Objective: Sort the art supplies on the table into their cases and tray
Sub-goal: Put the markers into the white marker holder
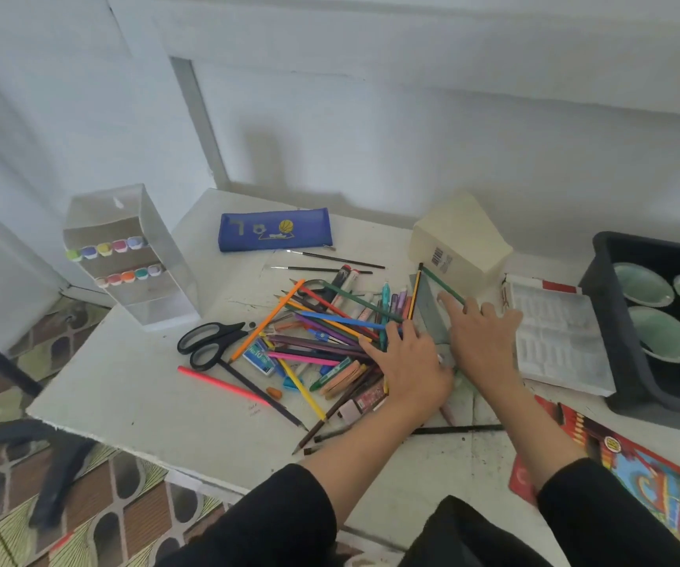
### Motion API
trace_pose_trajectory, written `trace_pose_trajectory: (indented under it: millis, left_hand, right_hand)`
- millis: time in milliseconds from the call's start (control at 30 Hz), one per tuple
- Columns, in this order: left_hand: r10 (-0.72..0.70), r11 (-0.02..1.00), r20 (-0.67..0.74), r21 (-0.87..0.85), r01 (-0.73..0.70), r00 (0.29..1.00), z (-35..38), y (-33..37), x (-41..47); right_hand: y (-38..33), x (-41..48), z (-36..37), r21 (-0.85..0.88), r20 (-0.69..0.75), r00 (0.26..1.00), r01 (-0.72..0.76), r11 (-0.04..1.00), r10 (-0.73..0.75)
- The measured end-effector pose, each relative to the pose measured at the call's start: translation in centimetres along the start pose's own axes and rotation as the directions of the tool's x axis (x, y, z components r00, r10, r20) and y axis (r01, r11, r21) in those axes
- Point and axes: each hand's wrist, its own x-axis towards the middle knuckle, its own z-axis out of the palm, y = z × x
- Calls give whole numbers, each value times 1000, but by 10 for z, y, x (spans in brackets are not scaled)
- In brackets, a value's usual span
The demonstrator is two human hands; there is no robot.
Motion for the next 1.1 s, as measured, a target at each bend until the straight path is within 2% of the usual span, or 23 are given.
trace_pose_trajectory:
  millis: [100,233,333,400,533,600,700,767,833,933,1033,1100]
  left_hand:
    - [-17,998,-12,-55,16,1000,-6,2,-1]
    - [4,996,-40,-85,-7,999,-12,-1,-4]
    - [-8,992,-175,-127,-15,985,-6,-6,-5]
    - [-26,981,-279,-190,-28,960,-1,-10,-4]
    - [-72,951,-410,-304,-61,909,-7,-9,-2]
    - [-111,916,-428,-393,-74,897,-12,-7,-2]
    - [-134,841,-428,-527,-126,894,-15,-9,-2]
    - [-169,763,-407,-631,-142,898,-18,-12,-3]
    - [-252,620,-351,-774,-128,902,-24,-18,-4]
    - [-334,370,-251,-921,-119,908,-38,-35,-5]
    - [-338,311,-252,-939,-145,907,-49,-57,-4]
    - [-324,263,-209,-957,-125,923,-57,-72,-6]
  right_hand:
    - [9,-1,1,132,-119,993,39,990,-23]
    - [15,-5,6,203,-202,979,61,977,-19]
    - [14,-7,13,233,-289,957,106,967,-35]
    - [13,-7,17,242,-288,956,128,962,-54]
    - [12,-7,14,270,-303,948,186,945,-100]
    - [11,-5,10,302,-329,939,210,930,-105]
    - [7,-4,7,471,-349,936,212,856,-39]
    - [3,-2,1,663,-317,948,206,720,20]
    - [-2,-2,-8,770,-294,955,215,601,35]
    - [-10,-3,-25,793,-287,958,230,564,14]
    - [-25,-2,-37,804,-213,975,139,578,63]
    - [-36,0,-40,808,-165,985,109,579,46]
